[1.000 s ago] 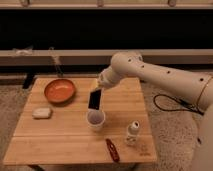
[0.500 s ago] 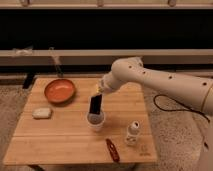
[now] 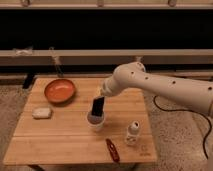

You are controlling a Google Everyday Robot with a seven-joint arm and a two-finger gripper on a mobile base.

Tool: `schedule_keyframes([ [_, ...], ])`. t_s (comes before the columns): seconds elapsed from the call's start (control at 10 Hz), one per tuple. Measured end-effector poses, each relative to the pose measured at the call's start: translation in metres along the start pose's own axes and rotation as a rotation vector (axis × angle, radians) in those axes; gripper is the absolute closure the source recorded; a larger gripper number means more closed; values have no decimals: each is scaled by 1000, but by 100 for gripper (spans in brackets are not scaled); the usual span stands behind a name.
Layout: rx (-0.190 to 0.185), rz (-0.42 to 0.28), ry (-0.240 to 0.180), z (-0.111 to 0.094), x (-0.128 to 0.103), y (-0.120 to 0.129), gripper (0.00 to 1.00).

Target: Place the eraser in the ceramic cup

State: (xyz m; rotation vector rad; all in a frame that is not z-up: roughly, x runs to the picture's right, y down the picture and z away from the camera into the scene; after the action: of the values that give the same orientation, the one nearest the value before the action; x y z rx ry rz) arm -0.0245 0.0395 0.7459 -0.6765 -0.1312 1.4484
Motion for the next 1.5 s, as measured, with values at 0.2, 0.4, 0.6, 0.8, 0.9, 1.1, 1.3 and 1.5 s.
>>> schedule_keyframes([
  [0.2, -8, -17, -35, -5, 6, 1, 20],
  [0.4, -22, -45, -59, -9, 9, 4, 20],
  [0.6, -36, -84, -73, -10, 11, 11, 20],
  [0.8, -47, -124, -84, -13, 13, 20, 20],
  [0.9, -54, -155, -94, -19, 13, 29, 20],
  [1.1, -68, -215, -113, -31, 17, 49, 20],
  [1.3, -84, -259, -122, -36, 19, 66, 20],
  [1.5, -88, -285, -91, -28, 22, 83, 20],
])
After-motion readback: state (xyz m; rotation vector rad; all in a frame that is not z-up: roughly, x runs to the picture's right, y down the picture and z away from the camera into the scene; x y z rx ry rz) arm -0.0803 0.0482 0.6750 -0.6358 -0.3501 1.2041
